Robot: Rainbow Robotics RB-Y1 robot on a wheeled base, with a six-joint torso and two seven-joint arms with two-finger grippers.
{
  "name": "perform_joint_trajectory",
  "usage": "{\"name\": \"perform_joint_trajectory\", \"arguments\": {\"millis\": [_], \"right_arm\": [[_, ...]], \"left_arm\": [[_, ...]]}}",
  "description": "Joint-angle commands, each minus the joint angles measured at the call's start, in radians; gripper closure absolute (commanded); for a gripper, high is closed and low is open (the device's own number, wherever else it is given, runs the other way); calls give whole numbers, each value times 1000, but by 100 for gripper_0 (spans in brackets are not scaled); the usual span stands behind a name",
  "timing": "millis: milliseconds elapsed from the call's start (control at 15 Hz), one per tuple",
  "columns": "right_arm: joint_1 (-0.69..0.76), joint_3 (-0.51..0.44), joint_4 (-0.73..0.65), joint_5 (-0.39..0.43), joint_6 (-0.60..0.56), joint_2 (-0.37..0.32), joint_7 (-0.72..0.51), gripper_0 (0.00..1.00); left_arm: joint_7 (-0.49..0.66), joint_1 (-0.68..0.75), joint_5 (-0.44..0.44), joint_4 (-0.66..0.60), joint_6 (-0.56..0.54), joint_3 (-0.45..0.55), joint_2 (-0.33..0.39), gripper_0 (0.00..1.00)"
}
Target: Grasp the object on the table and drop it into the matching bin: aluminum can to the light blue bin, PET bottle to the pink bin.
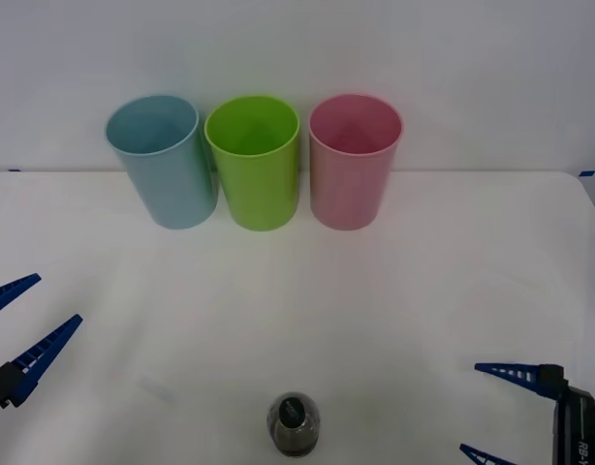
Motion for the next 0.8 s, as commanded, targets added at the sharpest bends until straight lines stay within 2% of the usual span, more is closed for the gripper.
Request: {"name": "perform_joint_trajectory", "arguments": {"millis": [67, 467, 800], "right_arm": [[-30, 85, 0, 7, 7, -2, 1, 0], [-105, 285, 0, 13, 85, -2, 23, 0], [-173, 430, 0, 16, 170, 3, 87, 0]], "left_arm": [[0, 0, 0, 0, 0, 0, 0, 0], [0, 0, 0, 0, 0, 0, 0, 0], [0, 0, 0, 0, 0, 0, 0, 0]]}}
